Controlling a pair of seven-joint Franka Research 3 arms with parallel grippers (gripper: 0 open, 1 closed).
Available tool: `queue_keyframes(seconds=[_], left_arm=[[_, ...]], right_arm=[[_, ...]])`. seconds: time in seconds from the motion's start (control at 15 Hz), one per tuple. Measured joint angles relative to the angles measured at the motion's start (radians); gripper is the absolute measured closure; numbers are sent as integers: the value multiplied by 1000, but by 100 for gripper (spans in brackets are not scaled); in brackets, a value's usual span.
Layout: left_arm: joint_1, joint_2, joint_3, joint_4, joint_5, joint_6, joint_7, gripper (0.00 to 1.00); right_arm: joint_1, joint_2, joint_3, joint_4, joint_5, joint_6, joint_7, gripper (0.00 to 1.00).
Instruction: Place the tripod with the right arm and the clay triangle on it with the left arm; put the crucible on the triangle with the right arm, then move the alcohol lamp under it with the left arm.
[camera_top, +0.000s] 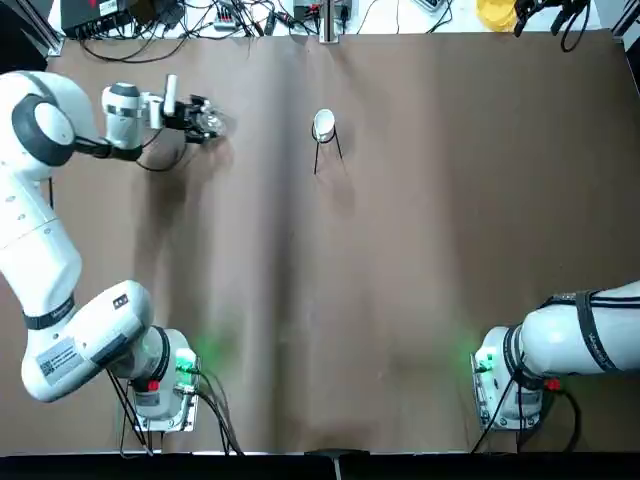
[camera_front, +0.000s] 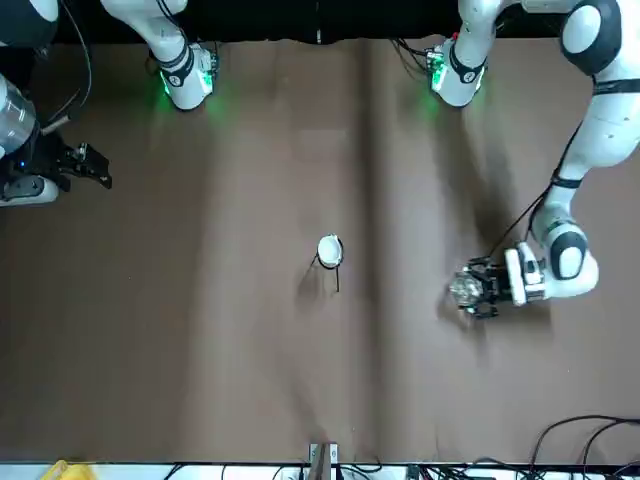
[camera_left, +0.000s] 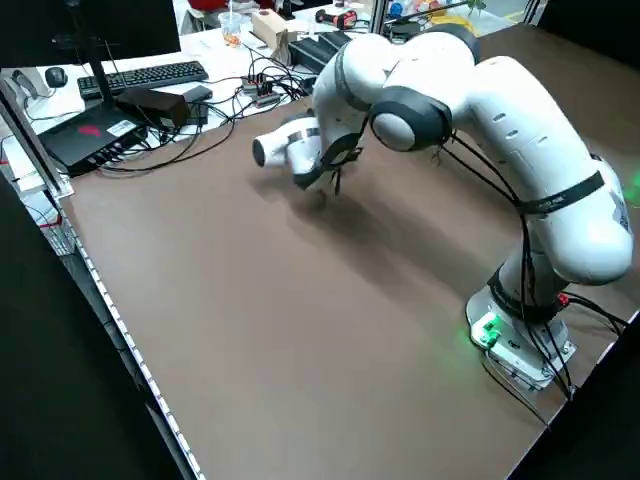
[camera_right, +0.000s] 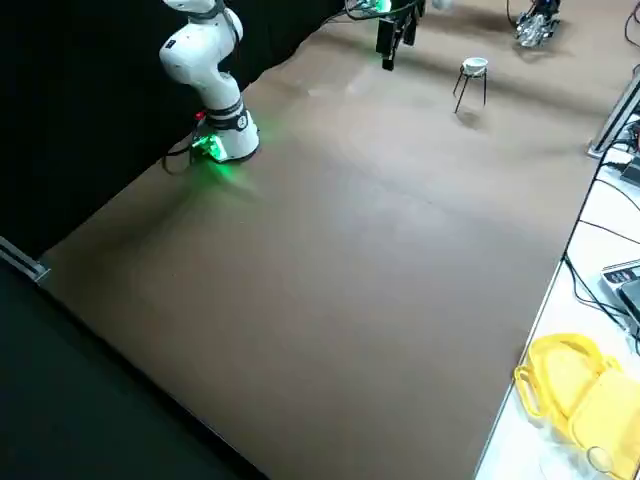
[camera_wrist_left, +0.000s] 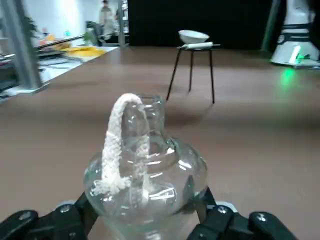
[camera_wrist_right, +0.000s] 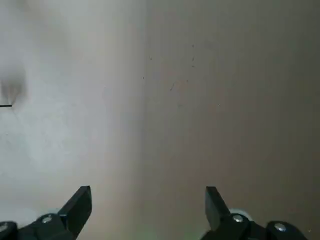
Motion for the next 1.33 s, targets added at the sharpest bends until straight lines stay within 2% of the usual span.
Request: queue_keyframes(seconds=[0.33, 0.53, 0.73, 1.2, 1.33], left_arm=[[-227, 2, 2, -3, -120, 3, 0, 21], [-330, 11, 7, -7, -206, 20, 0, 21], [-373, 32, 9, -8, -241, 46, 3, 21], [-399, 86, 10, -8, -345, 53, 72, 21], [-448, 97, 17, -7, -403, 77, 79, 22]], right_arm=[[0, -5, -1, -7, 0, 5, 0, 0], [1, -5, -2, -9, 0, 8, -1, 0], [4, -5, -2, -14, 2, 18, -10, 0], [11, -2, -1, -19, 2, 20, -13, 0], [11, -1, -2, -18, 2, 21, -14, 0]])
